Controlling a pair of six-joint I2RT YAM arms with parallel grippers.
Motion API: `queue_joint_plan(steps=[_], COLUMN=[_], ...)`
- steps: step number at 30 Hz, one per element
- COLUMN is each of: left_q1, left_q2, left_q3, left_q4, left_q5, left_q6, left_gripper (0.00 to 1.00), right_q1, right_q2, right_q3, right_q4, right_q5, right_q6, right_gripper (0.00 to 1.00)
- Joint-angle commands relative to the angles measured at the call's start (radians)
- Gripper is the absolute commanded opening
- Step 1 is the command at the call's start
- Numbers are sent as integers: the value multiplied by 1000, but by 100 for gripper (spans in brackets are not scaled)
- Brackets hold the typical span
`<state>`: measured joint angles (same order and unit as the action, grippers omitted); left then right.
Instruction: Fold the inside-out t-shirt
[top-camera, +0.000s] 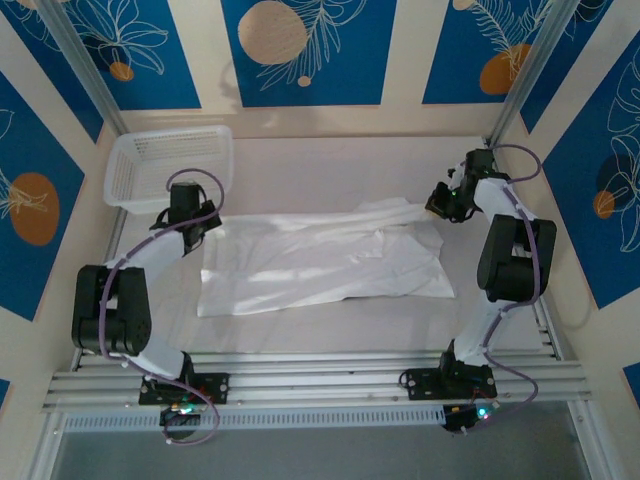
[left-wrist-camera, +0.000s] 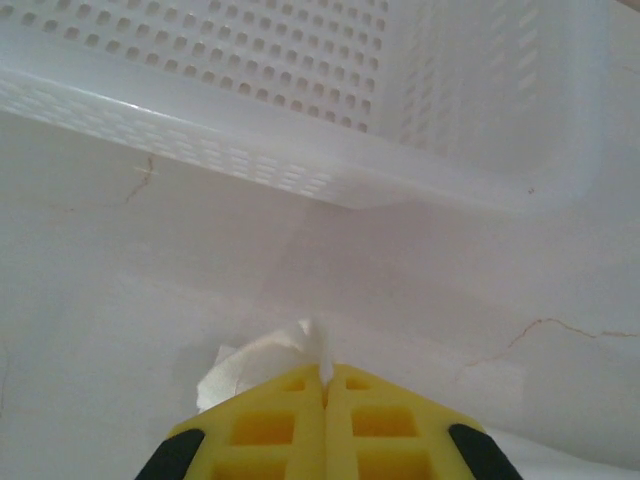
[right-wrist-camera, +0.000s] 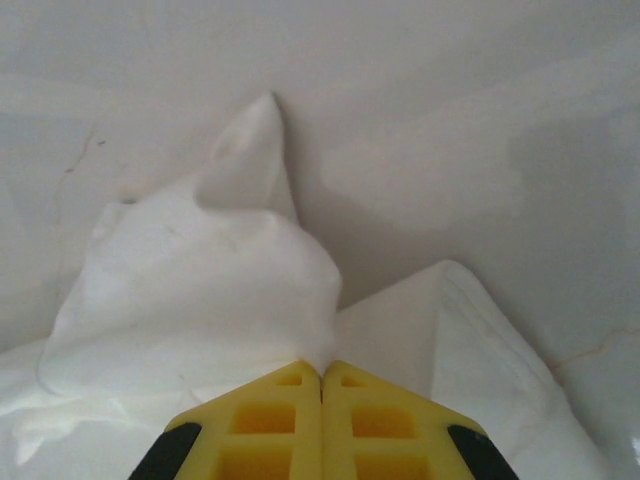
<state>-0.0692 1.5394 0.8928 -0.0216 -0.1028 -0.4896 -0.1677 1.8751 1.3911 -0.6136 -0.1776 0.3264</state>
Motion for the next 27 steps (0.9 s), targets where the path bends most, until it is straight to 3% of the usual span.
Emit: queue_joint_plan(steps=[1,5,11,14,21,24,27], left_q1=[27,44,45,46,45,36,-4], left_q2=[-40,-121,-242,-229,-298,-362,-413], left_q3=[-22,-55,-192,-251,-285,-266,-248], left_q4=[-43,-87,-119,-122,-64,-69,-78], left_q5=[15,8,27,28,66,93,110], left_q6=[-36,-61,-94,-127,-142,-126,-108], left_gripper=[0,0,0,0,43,53,55], right_q1=[9,11,-8,-22,-13,16,62], right_q2=[-61,-154,-298,-285,-292,-297,-256], right_q3=[7,-39,-371,-469,-391,-307,-215], right_q4=[-1,7,176,224,139,101,80], right_q5=[-65,-42,-4,-18,-25,14,53], right_q6=[24,43,202,229,211,174,126], right_gripper=[0,0,1,8,32,45,56])
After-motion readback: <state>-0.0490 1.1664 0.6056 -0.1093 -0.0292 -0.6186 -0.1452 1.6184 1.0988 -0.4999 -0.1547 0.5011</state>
